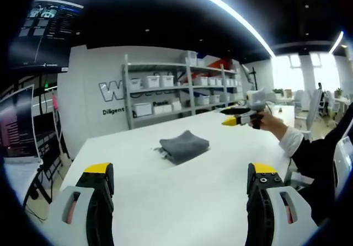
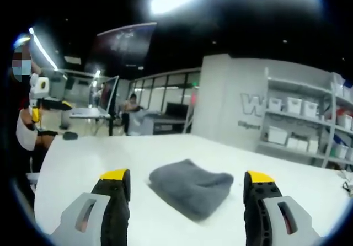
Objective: Open the folded towel by lifting each exposed corner and separating the folded layers until the towel lies flat within the target outline without major curled edges
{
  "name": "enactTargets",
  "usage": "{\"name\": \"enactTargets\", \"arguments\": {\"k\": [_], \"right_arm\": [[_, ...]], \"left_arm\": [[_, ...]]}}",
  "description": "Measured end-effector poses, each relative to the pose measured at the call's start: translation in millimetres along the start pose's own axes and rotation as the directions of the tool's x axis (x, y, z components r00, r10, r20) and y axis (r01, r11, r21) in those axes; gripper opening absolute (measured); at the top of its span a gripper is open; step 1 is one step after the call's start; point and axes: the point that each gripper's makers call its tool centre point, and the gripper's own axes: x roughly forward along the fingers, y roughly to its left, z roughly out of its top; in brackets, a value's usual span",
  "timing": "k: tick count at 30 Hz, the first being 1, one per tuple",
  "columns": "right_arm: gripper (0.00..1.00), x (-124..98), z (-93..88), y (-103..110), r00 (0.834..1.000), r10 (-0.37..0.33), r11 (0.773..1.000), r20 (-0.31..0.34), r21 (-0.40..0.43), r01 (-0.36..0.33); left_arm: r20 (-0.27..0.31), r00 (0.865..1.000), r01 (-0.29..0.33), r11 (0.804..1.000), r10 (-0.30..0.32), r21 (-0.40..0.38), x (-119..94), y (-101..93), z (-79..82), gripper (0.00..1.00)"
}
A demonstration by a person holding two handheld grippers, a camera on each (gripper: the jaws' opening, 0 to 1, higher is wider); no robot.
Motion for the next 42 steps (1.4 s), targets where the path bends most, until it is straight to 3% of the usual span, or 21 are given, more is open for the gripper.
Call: {"name": "enactTargets", "arguments": {"k": [15,42], "right_arm": [[0.8,11,-11.5,-7,0.999,-0.002,0.998,0.049,0.06,-0.001],[0.74,19,-36.1,-22,1.0,-0.017,0.994,0.026,0.109,0.015]], "left_arm": [[0.001,1.0,0.001,1.0,-0.001,0.001,-1,-2.7,-0.5,0.99],[-0.007,1.0,-0.004,1.0,0.004,0.011,-1,-1.1,0.0,0.99]]}}
